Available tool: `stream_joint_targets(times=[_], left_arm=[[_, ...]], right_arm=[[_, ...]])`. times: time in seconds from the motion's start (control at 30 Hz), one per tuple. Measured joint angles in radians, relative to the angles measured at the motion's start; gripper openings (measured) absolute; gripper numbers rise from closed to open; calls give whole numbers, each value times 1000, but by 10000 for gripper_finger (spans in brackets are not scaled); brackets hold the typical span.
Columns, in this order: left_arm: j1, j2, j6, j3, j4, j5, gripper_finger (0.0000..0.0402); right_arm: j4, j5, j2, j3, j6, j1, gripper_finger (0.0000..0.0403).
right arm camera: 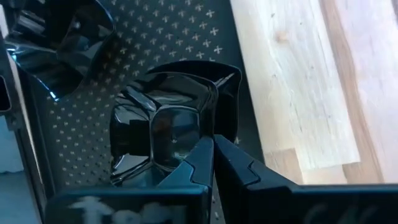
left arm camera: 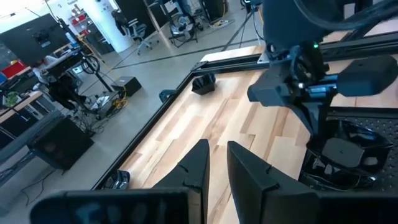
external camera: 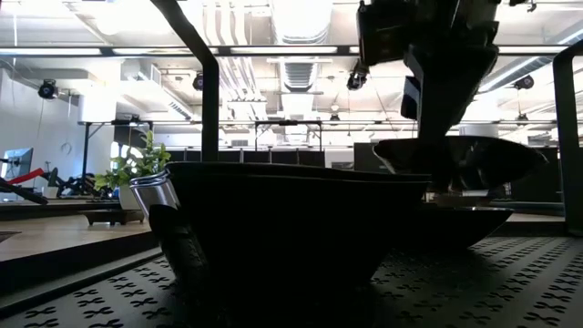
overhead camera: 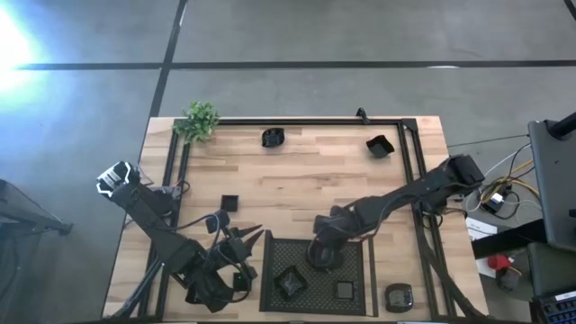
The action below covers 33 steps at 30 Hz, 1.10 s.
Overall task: Pick & Place Mini shaped plates
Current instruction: Stack the leaf shaped plate on top of the other leaf shaped plate on the shelf
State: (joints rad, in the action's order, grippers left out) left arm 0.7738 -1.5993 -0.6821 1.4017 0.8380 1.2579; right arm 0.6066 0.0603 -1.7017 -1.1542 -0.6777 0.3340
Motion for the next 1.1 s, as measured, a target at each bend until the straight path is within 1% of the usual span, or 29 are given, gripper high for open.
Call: stream_joint_targets(times=[0.33,0.53,1.1], left_arm=[[0,0,5,0,0,1,53],[0,0,5,0,0,0,53],[0,0,5,0,0,-7,53]], right_arm=[[-39,1,-9,0,7,0,8],[-66,0,-17,0,50,0,8],[-64,-10,-17,17,54,0,8]])
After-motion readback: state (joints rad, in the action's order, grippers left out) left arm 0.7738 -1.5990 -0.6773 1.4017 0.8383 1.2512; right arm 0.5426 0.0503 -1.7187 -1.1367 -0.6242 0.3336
